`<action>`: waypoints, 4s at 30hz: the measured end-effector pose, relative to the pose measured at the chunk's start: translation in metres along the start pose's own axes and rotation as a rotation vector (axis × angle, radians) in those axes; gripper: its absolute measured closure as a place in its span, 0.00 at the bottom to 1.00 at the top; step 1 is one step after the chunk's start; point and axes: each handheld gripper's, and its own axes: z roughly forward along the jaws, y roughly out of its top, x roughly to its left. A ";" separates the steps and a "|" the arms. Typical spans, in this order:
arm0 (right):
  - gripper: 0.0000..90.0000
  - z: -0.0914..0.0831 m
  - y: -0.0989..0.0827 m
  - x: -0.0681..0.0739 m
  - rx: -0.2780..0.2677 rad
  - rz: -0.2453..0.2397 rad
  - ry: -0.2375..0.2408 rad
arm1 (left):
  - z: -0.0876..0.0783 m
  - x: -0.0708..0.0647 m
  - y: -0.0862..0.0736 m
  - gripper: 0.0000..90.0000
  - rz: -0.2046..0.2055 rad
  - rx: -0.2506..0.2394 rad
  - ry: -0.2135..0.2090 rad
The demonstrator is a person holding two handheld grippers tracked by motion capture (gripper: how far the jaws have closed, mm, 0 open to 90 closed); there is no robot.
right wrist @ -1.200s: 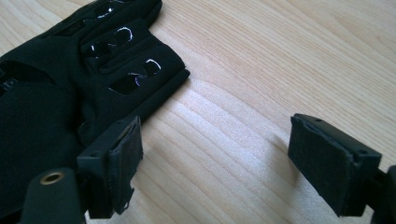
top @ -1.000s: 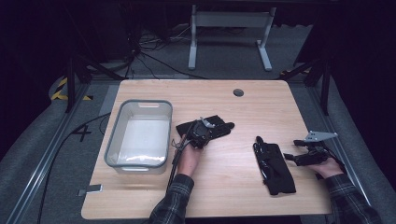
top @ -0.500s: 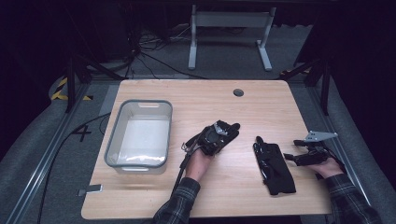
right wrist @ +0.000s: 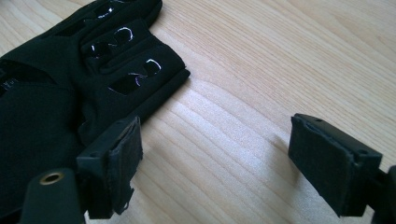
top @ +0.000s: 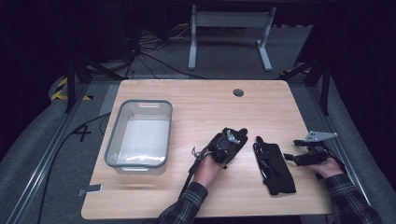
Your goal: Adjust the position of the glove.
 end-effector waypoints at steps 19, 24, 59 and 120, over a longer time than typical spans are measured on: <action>0.20 0.000 0.000 0.000 0.000 0.000 0.001 | -0.049 0.046 -0.019 1.00 -0.104 -0.060 0.137; 0.20 0.000 0.000 0.000 0.001 0.002 0.001 | -0.040 0.054 -0.023 1.00 -0.120 -0.024 0.137; 0.42 -0.013 0.008 0.009 -0.039 0.025 0.055 | -0.046 -0.018 -0.053 1.00 0.007 0.083 -0.007; 1.00 0.005 0.021 0.067 0.047 -0.149 0.254 | -0.023 -0.003 -0.031 0.75 -0.072 0.017 0.075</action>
